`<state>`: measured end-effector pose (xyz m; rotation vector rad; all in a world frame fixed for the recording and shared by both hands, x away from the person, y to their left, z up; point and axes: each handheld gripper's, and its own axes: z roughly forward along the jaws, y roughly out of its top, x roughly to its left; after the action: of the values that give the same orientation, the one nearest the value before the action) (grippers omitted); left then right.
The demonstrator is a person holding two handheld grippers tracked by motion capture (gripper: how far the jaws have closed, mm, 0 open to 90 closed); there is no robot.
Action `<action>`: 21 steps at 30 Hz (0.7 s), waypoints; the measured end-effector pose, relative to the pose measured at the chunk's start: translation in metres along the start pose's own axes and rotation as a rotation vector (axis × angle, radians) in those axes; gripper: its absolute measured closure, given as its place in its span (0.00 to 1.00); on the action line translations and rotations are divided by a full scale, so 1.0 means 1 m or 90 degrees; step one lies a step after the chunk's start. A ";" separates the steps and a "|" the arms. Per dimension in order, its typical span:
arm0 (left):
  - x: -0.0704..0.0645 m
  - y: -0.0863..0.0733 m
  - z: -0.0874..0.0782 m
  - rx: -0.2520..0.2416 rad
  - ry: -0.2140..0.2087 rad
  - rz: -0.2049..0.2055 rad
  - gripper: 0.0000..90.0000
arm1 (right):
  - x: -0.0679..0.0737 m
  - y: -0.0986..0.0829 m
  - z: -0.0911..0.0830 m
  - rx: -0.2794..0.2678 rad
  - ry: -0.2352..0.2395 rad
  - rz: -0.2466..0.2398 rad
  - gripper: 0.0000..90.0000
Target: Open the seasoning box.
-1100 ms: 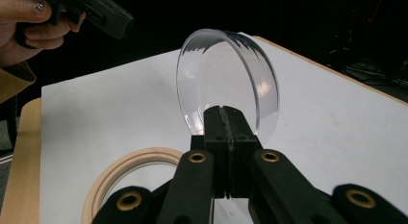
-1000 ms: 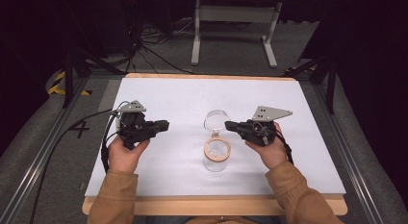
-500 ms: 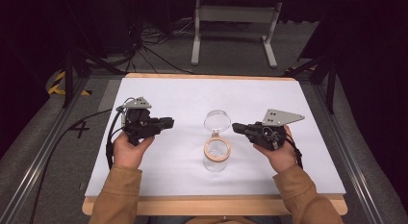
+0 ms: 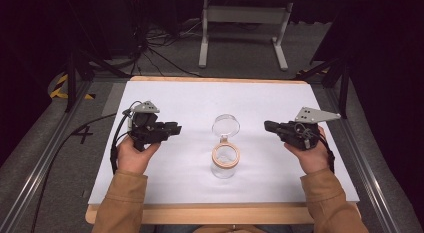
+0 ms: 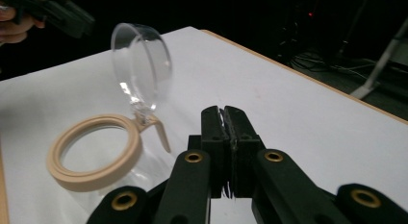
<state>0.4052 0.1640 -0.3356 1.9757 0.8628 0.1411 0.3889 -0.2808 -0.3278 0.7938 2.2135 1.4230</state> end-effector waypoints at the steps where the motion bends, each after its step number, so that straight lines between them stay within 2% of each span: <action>1: 0.001 0.000 0.000 0.004 0.001 0.002 0.79 | -0.004 -0.001 -0.002 0.002 -0.006 0.005 0.96; 3: 0.003 0.000 0.001 0.003 0.006 0.006 0.78 | -0.010 -0.003 -0.007 0.007 -0.018 0.016 0.96; 5: 0.004 -0.001 0.002 0.008 0.016 -0.003 0.78 | -0.017 -0.006 -0.012 0.011 -0.029 0.026 0.95; 8: 0.006 -0.002 0.003 0.014 0.015 -0.006 0.78 | -0.025 -0.010 -0.018 0.012 -0.042 0.040 0.94; 9: 0.008 -0.002 0.003 0.015 0.020 0.000 0.78 | -0.028 -0.012 -0.020 0.012 -0.045 0.048 0.94; 11: 0.010 -0.003 0.006 0.023 0.020 -0.011 0.78 | -0.038 -0.017 -0.027 0.020 -0.059 0.062 0.93; 12: 0.011 -0.003 0.006 0.026 0.023 -0.008 0.78 | -0.041 -0.019 -0.030 0.021 -0.065 0.070 0.93; 15: 0.014 -0.004 0.008 0.031 0.025 -0.007 0.78 | -0.047 -0.023 -0.033 0.024 -0.071 0.079 0.92; 21: 0.022 -0.009 0.014 0.037 0.030 -0.015 0.78 | -0.065 -0.038 -0.039 0.057 -0.083 0.108 0.89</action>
<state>0.4226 0.1702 -0.3555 2.0229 0.9301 0.1508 0.4059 -0.3615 -0.3450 1.0962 2.1664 1.3129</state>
